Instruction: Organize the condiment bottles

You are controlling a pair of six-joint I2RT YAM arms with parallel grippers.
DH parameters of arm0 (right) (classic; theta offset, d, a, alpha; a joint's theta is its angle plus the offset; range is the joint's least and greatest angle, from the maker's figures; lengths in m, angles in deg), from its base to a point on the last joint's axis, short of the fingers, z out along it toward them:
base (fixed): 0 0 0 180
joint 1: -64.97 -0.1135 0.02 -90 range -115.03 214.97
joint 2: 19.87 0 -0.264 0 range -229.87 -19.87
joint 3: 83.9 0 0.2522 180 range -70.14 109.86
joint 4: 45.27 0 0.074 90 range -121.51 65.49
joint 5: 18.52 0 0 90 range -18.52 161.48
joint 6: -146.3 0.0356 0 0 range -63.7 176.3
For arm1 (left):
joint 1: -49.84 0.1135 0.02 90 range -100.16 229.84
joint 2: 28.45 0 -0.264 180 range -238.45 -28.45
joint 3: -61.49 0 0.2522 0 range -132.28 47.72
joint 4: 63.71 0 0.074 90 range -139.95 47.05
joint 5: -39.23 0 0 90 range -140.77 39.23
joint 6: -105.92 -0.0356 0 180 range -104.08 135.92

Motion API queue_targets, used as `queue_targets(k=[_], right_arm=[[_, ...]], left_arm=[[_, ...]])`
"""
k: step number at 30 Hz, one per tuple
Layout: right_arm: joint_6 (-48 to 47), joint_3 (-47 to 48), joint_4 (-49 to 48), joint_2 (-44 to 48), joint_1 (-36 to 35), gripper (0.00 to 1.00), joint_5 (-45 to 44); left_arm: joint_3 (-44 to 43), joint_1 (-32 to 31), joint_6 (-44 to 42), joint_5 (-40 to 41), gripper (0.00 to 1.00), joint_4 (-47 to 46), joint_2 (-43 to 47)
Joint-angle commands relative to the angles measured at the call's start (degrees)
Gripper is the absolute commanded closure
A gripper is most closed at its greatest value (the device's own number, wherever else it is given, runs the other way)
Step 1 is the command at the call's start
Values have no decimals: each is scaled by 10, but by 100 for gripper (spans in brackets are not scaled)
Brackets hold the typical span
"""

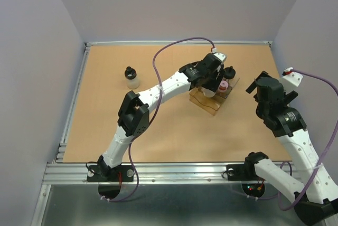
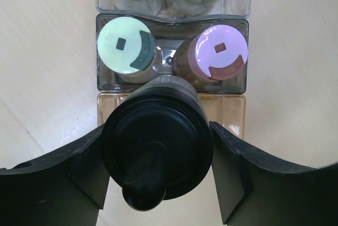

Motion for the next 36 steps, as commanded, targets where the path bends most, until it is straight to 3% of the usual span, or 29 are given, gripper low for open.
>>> queue_targets(k=[1, 20, 35, 36], right_arm=[[11, -4, 13, 15, 4, 0, -34], [16, -13, 15, 9, 4, 0, -28], [11, -12, 14, 7, 4, 0, -26], [9, -11, 15, 6, 4, 0, -24]], left_arm=[[-6, -8, 9, -3, 100, -20, 43], [-4, -58, 26, 19, 100, 9, 8], [35, -58, 17, 38, 100, -54, -20], [34, -58, 18, 39, 93, -54, -19]])
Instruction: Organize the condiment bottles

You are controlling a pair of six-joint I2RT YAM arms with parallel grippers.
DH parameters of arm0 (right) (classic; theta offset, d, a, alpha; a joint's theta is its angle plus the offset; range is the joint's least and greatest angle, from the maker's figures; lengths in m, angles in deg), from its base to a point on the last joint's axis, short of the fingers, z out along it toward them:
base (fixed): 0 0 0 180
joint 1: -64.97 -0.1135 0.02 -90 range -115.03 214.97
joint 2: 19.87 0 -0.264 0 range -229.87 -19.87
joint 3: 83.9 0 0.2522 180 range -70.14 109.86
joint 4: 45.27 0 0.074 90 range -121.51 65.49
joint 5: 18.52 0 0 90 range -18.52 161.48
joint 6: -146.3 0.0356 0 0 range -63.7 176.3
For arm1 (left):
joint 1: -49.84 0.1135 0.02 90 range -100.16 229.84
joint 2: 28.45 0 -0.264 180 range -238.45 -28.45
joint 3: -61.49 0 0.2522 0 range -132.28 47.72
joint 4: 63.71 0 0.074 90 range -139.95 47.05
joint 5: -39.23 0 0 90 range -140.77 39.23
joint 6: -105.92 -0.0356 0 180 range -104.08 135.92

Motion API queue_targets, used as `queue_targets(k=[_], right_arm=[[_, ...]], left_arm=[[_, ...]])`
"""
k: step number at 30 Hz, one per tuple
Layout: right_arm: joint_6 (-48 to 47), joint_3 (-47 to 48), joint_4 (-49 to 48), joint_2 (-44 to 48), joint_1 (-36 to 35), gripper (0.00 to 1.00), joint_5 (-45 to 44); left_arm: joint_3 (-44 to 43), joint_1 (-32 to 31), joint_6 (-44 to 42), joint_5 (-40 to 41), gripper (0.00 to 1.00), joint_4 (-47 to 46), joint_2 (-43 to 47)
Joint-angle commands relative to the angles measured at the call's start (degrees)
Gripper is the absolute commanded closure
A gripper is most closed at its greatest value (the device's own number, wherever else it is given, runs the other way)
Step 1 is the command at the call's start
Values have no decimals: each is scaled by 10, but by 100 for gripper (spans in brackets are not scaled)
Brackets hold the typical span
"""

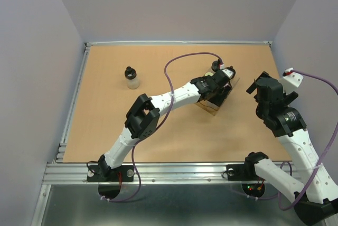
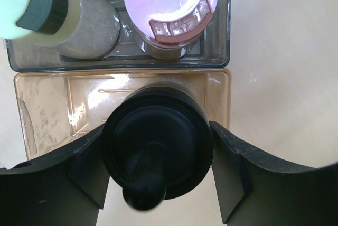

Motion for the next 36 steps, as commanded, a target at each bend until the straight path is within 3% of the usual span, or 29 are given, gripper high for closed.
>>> queue_targets(k=[1, 2, 3, 5, 6, 9, 20, 23, 30, 36], right_arm=[[2, -11, 4, 3, 3, 0, -14], [2, -12, 3, 3, 4, 0, -13], [2, -10, 3, 3, 4, 0, -14], [1, -10, 3, 0, 4, 0, -11], [1, -9, 3, -1, 4, 0, -11], [1, -8, 3, -5, 4, 0, -9], [5, -5, 3, -20, 4, 0, 3], [4, -6, 2, -23, 4, 0, 10], [-2, -5, -5, -39, 4, 0, 32], [-9, 2, -15, -55, 4, 0, 49]], left_arm=[[-4, -1, 0, 11, 84, -38, 26], [-3, -2, 0, 13, 75, -39, 29], [1, -1, 1, 14, 56, -39, 35], [6, -1, 3, 15, 39, -42, 44], [8, -1, 3, 15, 22, -42, 53], [2, -1, 3, 18, 2, -34, 72], [-14, 40, 10, 87, 1, 38, 168], [47, 106, 6, 84, 1, 23, 217], [89, 248, -11, 148, 1, 15, 289], [116, 376, -47, 112, 1, -12, 313]])
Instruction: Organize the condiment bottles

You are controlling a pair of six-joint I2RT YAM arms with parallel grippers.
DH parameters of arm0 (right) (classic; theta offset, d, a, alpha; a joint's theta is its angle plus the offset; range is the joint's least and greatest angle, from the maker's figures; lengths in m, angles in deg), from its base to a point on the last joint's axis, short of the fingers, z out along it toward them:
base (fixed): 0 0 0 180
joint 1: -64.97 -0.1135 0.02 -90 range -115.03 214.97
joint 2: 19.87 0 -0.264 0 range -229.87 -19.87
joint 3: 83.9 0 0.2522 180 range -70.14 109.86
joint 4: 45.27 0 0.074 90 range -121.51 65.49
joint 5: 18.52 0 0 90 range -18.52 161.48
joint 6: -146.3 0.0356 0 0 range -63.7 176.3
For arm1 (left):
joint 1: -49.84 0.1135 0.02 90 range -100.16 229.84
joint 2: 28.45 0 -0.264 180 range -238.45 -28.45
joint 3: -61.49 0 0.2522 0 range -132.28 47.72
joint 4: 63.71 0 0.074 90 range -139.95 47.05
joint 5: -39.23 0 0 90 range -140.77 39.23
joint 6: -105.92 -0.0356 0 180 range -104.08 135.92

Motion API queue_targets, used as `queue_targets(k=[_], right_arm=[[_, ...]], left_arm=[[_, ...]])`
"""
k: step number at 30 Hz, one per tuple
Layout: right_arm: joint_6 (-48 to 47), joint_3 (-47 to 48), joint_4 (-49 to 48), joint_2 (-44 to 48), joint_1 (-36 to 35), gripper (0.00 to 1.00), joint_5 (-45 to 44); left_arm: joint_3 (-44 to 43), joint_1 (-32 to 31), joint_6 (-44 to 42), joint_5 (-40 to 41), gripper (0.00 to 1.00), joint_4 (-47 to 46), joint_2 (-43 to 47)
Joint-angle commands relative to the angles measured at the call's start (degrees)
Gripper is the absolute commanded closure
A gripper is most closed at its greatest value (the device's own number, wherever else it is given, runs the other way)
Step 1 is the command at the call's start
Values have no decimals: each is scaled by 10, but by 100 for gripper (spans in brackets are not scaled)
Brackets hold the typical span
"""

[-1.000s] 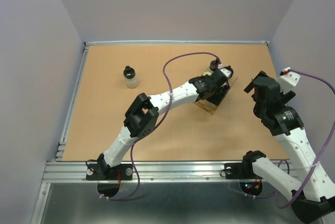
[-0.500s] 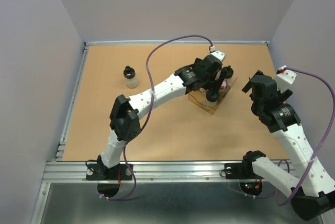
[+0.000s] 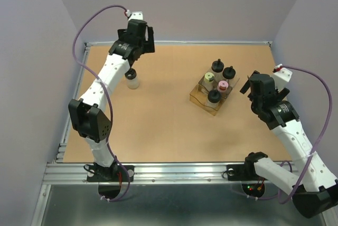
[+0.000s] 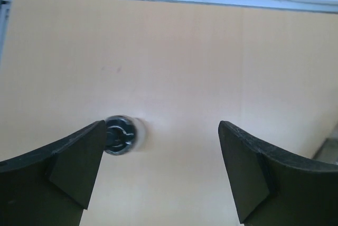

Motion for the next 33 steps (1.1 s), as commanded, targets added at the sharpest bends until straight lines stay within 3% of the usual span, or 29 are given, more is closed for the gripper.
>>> queue_targets(k=[1, 11, 22, 33], right_arm=[[-7, 3, -14, -5, 4, 0, 9], [-14, 7, -21, -20, 4, 0, 24], [-20, 7, -22, -20, 4, 0, 25], [-20, 1, -24, -26, 4, 0, 28]], left_arm=[[12, 52, -32, -14, 1, -22, 25], [58, 130, -50, -99, 1, -51, -34], [107, 138, -51, -129, 1, -74, -81], [199, 138, -37, -141, 1, -99, -46]])
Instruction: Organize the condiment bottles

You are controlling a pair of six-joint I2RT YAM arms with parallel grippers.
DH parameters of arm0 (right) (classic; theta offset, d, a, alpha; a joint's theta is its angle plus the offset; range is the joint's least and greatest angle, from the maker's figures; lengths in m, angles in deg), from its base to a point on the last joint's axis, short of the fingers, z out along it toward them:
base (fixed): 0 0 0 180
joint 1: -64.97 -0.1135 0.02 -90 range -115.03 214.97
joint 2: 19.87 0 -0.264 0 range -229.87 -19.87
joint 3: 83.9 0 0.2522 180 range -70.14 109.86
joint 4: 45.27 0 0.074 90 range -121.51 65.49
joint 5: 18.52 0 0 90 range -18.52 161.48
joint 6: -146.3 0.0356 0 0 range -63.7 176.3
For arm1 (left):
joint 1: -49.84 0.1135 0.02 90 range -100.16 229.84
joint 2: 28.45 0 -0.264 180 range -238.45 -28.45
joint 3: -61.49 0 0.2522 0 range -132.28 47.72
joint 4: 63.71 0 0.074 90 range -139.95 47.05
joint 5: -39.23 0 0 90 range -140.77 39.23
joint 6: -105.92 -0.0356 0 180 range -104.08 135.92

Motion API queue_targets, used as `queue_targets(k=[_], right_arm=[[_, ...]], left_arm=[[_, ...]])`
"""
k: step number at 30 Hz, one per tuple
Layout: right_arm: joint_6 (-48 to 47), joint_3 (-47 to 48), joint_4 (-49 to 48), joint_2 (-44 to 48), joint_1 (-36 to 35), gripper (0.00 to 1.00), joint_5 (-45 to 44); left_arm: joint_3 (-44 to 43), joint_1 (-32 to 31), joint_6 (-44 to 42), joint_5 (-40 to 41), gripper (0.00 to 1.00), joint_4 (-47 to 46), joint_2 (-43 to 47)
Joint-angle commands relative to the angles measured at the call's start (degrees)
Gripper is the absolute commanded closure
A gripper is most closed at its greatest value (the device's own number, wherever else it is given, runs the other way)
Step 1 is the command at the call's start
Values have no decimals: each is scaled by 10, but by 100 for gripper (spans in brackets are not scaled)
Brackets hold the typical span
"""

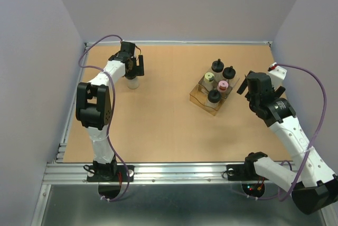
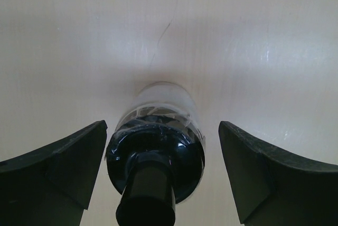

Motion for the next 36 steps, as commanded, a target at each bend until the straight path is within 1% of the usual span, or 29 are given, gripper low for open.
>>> queue_targets(k=[1, 5, 7, 12, 14, 17, 19, 20, 22, 23, 24, 25, 30, 34, 35, 36], right_arm=[[-5, 0, -23, -1, 4, 0, 0], [-5, -1, -25, -2, 4, 0, 4], [-5, -2, -26, 0, 4, 0, 4], [-9, -4, -26, 4, 4, 0, 3], [-10, -5, -26, 5, 4, 0, -1], [-10, -7, -27, 8, 4, 0, -3], [-10, -8, -28, 9, 4, 0, -3], [-10, -8, -27, 9, 4, 0, -3], [-10, -9, -27, 10, 4, 0, -3], [-9, -9, -27, 9, 4, 0, -4], [-9, -9, -27, 8, 4, 0, -4], [-9, -9, -27, 8, 3, 0, -3], [-7, -11, -28, 11, 4, 0, -4], [-2, -14, -28, 14, 4, 0, -7], [0, -15, -28, 15, 4, 0, -7], [0, -15, -28, 16, 4, 0, -8]], left_arm=[[26, 1, 2, -5, 1, -23, 50], [35, 1, 3, -3, 2, -28, 50], [33, 1, 3, -3, 3, -30, 48], [23, 1, 0, -3, 8, -35, 39], [16, 1, -1, -5, 14, -32, 32], [16, 1, -1, -17, 28, -32, 30], [19, 1, -2, -21, 38, -31, 31], [20, 1, -3, -26, 51, -32, 32], [19, 1, -5, -28, 69, -27, 31], [16, 1, -4, -31, 87, -23, 32], [15, 0, -4, -32, 96, -20, 36], [15, 0, 0, -32, 100, -18, 43], [-3, -16, 5, -30, 100, -4, 78], [-49, -61, 2, -27, 100, 19, 93], [-58, -86, 2, -23, 100, 23, 94], [-68, -98, 4, -24, 100, 30, 94]])
